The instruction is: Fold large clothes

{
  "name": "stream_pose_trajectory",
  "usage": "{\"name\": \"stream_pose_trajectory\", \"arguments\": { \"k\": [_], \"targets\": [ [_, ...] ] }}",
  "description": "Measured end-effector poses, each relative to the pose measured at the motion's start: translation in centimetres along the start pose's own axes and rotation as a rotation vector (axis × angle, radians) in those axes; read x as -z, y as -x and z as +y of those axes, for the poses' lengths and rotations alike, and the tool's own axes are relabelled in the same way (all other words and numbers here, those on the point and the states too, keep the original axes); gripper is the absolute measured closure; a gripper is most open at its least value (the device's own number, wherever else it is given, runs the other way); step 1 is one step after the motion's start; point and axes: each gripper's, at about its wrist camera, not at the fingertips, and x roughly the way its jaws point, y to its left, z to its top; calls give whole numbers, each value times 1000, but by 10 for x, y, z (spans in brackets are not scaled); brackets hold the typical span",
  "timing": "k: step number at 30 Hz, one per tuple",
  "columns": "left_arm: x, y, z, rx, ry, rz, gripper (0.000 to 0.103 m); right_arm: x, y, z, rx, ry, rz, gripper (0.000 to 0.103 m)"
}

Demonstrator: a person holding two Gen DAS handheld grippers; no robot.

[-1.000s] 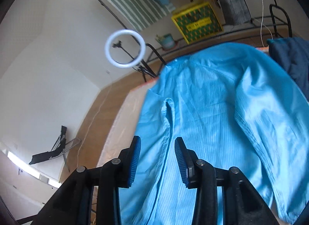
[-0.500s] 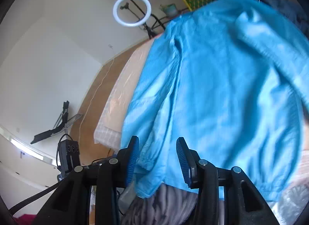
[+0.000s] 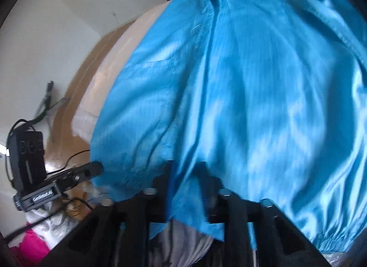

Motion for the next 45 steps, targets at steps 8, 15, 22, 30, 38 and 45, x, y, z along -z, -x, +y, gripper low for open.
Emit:
{"name": "stream_pose_trajectory", "arguments": {
  "k": [8,15,22,30,38,45],
  "targets": [
    [4,-12,-9,-176,-124,62,93,2,0,9,96,96,-37,89],
    [-1,40,-28,-217,-200,-59,85,22,68,14,122,191,-222,64],
    [-19,74,-69,-152,-254,-182,84,40,129,-20,191,117,-401,57],
    [-41,58,-116,-63,-254,-127,61,62,190,-103,294,-44,-480,51],
    [-42,21,-167,-26,-323,-32,61,61,239,-216,344,-279,-510,49],
    [-39,-11,-188,7,-311,41,61,46,248,-296,360,-428,-498,37]
  ]
}}
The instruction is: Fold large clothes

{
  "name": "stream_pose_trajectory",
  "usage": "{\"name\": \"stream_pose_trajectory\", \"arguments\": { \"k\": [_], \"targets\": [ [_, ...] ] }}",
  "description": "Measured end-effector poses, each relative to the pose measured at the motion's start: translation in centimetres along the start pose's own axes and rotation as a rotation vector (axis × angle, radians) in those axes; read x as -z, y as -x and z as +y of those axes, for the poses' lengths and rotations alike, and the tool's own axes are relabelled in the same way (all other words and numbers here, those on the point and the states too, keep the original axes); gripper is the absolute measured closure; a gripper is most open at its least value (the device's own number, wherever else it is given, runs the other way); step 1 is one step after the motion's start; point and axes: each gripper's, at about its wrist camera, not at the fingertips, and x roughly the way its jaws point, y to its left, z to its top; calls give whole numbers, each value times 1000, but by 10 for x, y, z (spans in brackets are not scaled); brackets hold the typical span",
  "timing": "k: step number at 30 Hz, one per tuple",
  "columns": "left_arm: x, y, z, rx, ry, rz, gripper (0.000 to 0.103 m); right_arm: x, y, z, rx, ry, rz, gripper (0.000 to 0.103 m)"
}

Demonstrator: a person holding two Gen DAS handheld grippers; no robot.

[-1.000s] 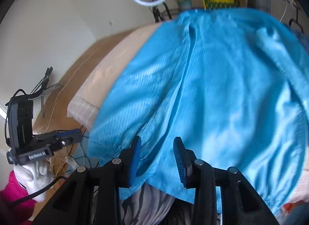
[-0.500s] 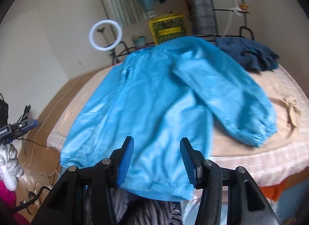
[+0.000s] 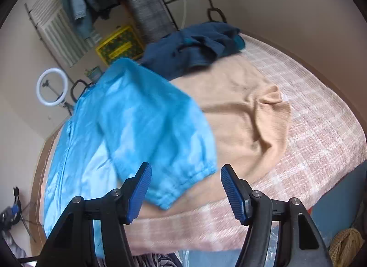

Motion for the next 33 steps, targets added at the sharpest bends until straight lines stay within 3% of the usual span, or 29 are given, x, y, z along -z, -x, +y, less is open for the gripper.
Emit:
{"name": "stream_pose_trajectory", "arguments": {
  "k": [4,12,14,16,17,19,25,30,33],
  "targets": [
    [0,-17,-8,1,-9,34,61,-11,-21,-11,-11,-42,30,37],
    [-1,-29,5,-20,27,68,61,-11,-51,6,25,21,81,39],
    [-1,-28,8,-22,34,66,61,-10,-58,12,46,61,100,47],
    [0,-28,11,-26,39,65,61,-9,-64,21,67,112,129,72],
    [0,-28,11,-29,41,66,61,-9,-64,24,82,132,131,77],
    [1,-28,14,-31,44,68,61,-12,-61,29,88,163,127,98],
    [0,-28,17,-28,48,64,61,-34,-21,52,196,270,-1,103],
    [-2,-29,18,-20,53,60,61,-57,30,92,353,436,-176,103],
    [-4,-29,19,-10,55,54,61,-65,69,124,332,489,-285,103]
  ]
}}
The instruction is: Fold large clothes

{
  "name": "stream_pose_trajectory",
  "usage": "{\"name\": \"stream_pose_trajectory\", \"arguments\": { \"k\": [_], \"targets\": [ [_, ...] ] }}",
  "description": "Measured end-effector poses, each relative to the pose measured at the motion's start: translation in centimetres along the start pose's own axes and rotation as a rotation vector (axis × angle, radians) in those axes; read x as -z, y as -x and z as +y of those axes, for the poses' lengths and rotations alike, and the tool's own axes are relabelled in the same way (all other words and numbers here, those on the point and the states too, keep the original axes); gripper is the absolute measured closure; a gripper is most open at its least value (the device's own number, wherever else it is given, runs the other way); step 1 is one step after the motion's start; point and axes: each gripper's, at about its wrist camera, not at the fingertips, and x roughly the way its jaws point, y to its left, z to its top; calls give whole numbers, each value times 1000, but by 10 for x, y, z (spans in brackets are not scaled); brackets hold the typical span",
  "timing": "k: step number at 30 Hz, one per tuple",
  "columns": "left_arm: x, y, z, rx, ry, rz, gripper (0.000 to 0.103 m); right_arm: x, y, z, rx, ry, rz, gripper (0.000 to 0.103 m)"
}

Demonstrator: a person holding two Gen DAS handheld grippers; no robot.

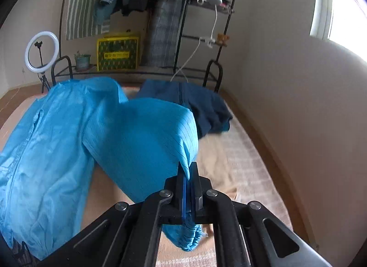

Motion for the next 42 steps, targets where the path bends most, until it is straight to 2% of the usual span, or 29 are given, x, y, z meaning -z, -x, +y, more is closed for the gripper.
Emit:
{"name": "stream_pose_trajectory", "arguments": {
  "k": [4,7,9,12,16,20,21,22,24,26,28,30,36,40,41,42],
  "targets": [
    [-3,0,5,2,21,-10,61,-18,51,47,-130,111,-120,103],
    [-5,0,9,6,43,-19,61,-9,75,94,-265,206,-154,103],
    [-7,0,12,9,56,-23,61,3,82,126,-361,261,-144,103],
    [-10,0,19,16,79,-34,61,33,82,177,-490,365,-97,103],
    [-11,-3,33,38,138,-39,61,81,72,242,-638,512,17,103],
    [-11,-16,41,38,163,-16,61,123,59,284,-707,643,118,103],
    [-11,-19,42,35,164,-10,61,130,58,287,-718,647,140,98],
    [-11,-23,43,31,162,-2,61,135,56,289,-719,641,156,83],
    [-10,-33,44,32,163,18,61,136,55,282,-728,610,167,69],
    [-7,-41,44,45,165,40,61,128,51,267,-766,543,196,68],
    [-2,-51,41,57,161,66,60,118,48,242,-811,461,200,57],
    [3,-60,38,57,152,89,60,110,38,218,-835,366,199,53],
    [14,-89,34,23,131,156,60,75,-25,148,-764,39,243,53],
    [20,-101,34,19,134,181,60,55,-79,126,-765,-149,303,60],
    [21,-103,34,17,129,185,62,50,-92,123,-772,-188,314,60],
    [22,-105,34,18,123,186,70,47,-108,120,-786,-236,331,61]
  ]
}}
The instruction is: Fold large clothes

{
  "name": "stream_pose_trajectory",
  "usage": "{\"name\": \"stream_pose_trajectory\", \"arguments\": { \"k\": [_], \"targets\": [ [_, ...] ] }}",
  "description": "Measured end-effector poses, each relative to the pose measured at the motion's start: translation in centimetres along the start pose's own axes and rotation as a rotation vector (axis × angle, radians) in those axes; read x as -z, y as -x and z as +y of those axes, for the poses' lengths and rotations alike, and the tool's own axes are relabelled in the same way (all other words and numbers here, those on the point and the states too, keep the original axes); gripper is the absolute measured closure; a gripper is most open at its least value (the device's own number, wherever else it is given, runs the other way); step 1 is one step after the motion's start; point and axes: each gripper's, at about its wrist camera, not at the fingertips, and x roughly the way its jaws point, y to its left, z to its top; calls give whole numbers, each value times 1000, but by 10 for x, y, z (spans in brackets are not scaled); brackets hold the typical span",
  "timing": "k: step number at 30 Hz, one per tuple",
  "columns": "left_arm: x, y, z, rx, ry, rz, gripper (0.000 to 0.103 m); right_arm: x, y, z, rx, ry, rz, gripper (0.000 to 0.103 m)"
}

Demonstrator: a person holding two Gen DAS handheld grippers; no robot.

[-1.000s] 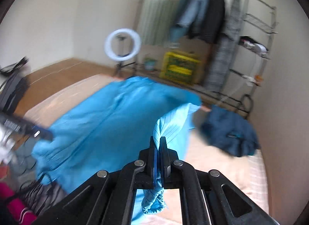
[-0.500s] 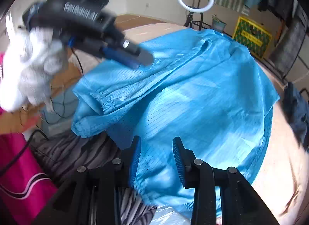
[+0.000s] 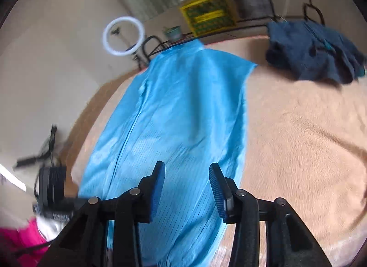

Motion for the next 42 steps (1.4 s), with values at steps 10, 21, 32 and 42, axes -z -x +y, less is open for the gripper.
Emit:
{"name": "stream_pose_trajectory", "arguments": {
  "k": [10,21,32,42],
  "targets": [
    [-2,-11,1,-15,-18,19,98,-45,-80,-58,53,-225,71,64],
    [-4,-15,-1,-16,-20,23,101,-68,-90,-56,141,-169,65,103],
    [1,-40,-27,23,-76,49,102,-95,-67,-56,262,-75,81,98],
    [5,-36,-38,43,-120,32,102,-3,48,9,69,-26,36,65]
  ]
}}
